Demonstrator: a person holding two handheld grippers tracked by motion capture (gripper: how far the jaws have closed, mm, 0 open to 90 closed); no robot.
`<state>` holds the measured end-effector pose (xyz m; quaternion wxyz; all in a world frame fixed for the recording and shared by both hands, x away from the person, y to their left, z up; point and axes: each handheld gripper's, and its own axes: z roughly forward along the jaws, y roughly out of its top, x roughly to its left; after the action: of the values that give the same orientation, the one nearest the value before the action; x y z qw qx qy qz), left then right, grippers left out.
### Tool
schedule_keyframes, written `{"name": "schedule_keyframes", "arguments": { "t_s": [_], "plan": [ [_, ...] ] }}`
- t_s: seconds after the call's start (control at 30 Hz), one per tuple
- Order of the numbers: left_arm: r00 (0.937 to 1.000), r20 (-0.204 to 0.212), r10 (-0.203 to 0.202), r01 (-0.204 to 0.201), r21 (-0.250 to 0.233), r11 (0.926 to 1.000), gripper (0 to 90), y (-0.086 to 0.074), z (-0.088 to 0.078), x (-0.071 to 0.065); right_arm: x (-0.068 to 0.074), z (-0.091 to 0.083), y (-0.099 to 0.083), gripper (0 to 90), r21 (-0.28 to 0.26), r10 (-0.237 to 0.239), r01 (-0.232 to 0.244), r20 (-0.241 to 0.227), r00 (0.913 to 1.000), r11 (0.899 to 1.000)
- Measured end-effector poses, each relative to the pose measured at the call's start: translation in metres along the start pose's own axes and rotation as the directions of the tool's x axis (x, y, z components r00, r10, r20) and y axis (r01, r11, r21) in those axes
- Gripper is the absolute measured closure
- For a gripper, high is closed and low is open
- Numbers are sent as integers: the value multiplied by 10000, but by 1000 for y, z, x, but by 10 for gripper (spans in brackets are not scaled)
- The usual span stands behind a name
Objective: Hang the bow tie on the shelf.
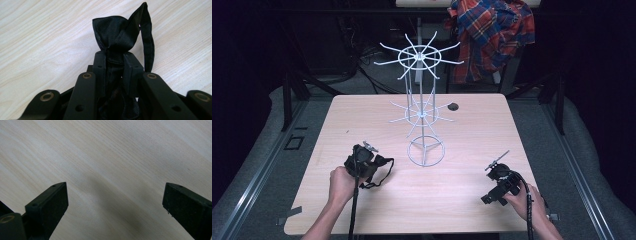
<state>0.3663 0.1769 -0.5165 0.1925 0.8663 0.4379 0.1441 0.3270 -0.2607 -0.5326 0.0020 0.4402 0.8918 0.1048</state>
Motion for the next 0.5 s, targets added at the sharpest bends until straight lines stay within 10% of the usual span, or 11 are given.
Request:
{"name": "schedule_keyframes", "arguments": {
  "t_s": [0.5],
  "plan": [
    [9999,65,-103,106,-477,9988,746,2,-11,4,0,0,0,66,-3,13,-13,-44,10000,10000]
  ]
}}
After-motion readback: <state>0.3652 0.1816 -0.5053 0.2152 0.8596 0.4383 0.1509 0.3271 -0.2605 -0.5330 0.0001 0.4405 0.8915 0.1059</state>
